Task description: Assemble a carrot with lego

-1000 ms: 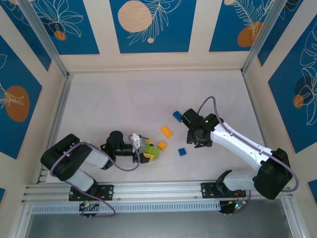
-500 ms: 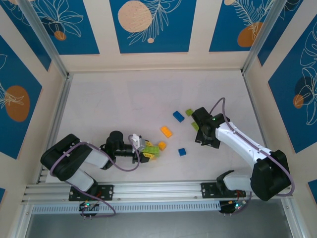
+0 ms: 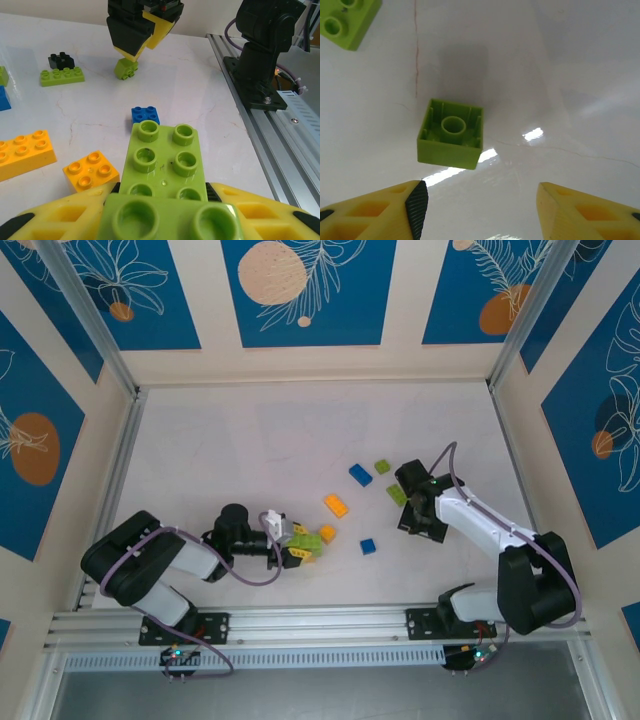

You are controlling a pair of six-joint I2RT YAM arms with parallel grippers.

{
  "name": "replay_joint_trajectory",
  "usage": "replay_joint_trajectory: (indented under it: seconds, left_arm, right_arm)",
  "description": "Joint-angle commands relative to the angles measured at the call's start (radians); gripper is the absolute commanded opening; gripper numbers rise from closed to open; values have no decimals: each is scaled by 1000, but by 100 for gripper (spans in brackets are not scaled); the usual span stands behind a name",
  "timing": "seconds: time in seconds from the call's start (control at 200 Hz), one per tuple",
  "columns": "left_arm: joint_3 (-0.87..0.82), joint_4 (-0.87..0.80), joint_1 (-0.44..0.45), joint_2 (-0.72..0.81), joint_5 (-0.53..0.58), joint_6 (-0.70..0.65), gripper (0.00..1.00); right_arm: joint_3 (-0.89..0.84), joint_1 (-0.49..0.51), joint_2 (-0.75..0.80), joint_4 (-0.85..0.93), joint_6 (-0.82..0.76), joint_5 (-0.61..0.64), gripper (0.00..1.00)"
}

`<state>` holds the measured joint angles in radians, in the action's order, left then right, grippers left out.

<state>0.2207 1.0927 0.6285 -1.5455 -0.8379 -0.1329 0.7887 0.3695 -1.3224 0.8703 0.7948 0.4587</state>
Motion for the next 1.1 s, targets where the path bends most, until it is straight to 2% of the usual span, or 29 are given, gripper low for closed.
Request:
replay_joint_trajectory:
  seconds: [0.0,0.165,0.315,0.49,0.675,0.775,0.89,1.095]
  left_arm:
    - [8,2,-11,7,-33,-6,48]
    - [13,-2,-11,1,-32,-7,48]
    - [14,-9,-10,3,-30,-8,48]
    - [19,-17,-11,0,-27,-10,47]
    - [26,-26,-12,-7,-22,-12,47]
    - [26,-32,-12,-5,-20,-14,47]
    - [30,-35,-10,-7,-18,-16,47]
    - [29,-43,-11,1,-20,-16,46]
  right_arm:
    - [14,-4,-31,-40,-22,-37,61]
    - [14,-4,-71,-79,-22,-42,61]
    - [17,-12,-107,-109,-28,-35,56]
    - [28,-21,-142,-135,-39,-19,45]
    - [41,-20,-113,-122,-44,-23,35]
    - [54,-15,-60,-103,-44,-83,31]
    - [62,-24,3,-114,-39,-241,31]
    - [73,-44,-30,-119,-76,-422,30]
